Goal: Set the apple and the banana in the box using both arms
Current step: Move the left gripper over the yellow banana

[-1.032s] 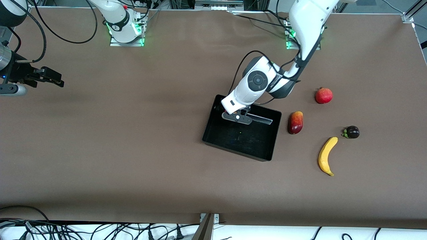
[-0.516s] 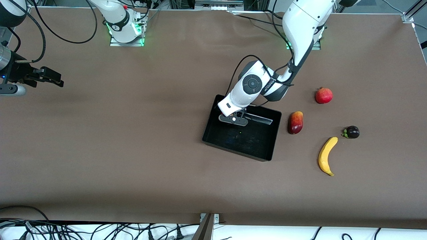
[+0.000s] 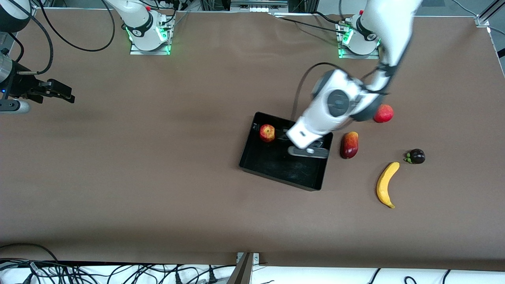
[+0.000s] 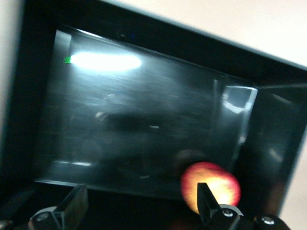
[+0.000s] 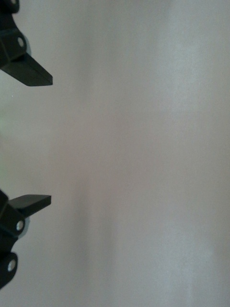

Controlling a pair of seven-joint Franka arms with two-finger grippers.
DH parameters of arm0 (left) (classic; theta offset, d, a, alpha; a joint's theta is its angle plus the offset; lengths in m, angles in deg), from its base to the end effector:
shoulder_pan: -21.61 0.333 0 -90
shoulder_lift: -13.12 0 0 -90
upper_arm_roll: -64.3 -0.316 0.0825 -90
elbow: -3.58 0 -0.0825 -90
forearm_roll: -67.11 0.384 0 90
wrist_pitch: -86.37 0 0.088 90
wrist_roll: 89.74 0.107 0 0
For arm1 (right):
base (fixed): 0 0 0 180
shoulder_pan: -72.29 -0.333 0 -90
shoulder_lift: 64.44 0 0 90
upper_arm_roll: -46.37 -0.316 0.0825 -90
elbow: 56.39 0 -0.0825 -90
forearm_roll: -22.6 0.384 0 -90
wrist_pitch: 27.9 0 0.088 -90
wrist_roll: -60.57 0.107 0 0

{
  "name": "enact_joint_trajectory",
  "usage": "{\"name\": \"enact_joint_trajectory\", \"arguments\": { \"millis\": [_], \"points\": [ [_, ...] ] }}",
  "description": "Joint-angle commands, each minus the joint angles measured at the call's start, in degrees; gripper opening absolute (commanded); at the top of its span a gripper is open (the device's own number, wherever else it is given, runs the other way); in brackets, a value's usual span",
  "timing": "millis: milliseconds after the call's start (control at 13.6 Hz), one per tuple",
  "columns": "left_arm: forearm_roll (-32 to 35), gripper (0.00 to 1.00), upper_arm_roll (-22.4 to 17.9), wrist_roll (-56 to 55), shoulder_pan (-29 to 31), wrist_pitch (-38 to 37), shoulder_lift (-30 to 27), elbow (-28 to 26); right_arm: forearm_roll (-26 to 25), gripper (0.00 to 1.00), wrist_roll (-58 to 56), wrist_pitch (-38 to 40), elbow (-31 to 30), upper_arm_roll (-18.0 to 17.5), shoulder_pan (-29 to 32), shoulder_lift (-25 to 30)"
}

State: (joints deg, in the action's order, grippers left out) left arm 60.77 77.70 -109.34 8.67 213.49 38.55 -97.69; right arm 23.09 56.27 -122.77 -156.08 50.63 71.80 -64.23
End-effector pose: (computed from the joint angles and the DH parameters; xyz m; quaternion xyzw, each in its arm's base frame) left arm 0.5925 -0.2826 0.3208 0.9954 -0.0142 -0.0290 0.0898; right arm 0.5517 -0.0356 0.5537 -0.9992 -0.0041 0.0398 0.0072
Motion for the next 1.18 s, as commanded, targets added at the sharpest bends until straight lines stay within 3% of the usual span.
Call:
{"name": "enact_joint_trajectory", "arguments": {
  "millis": [0,221,516,811,1106],
  "points": [
    [-0.3,1.00,0.6,15.7,9.2,-3.6,-2.5,-1.7,-0.7,1.00,0.3,1.2,1.2,1.0,-0.7,-0.8],
    [0.1,1.00,-1.2,34.0,16.9,-2.7,-0.1,-2.3,-0.7,1.00,0.3,1.2,1.1,1.3,-0.7,-0.8],
    [5.5,1.00,-4.8,53.8,20.8,7.6,5.5,-2.3,-0.7,1.00,0.4,1.1,1.3,1.3,-0.7,-0.8],
    [5.6,1.00,-7.6,56.6,20.8,14.4,9.8,-2.3,-0.6,1.00,0.9,1.1,1.2,1.3,-0.7,-0.9],
    [5.6,1.00,-8.0,56.6,20.7,17.4,11.7,-2.3,-0.6,1.00,0.8,1.1,1.3,1.3,-0.7,-1.2]
  ]
}}
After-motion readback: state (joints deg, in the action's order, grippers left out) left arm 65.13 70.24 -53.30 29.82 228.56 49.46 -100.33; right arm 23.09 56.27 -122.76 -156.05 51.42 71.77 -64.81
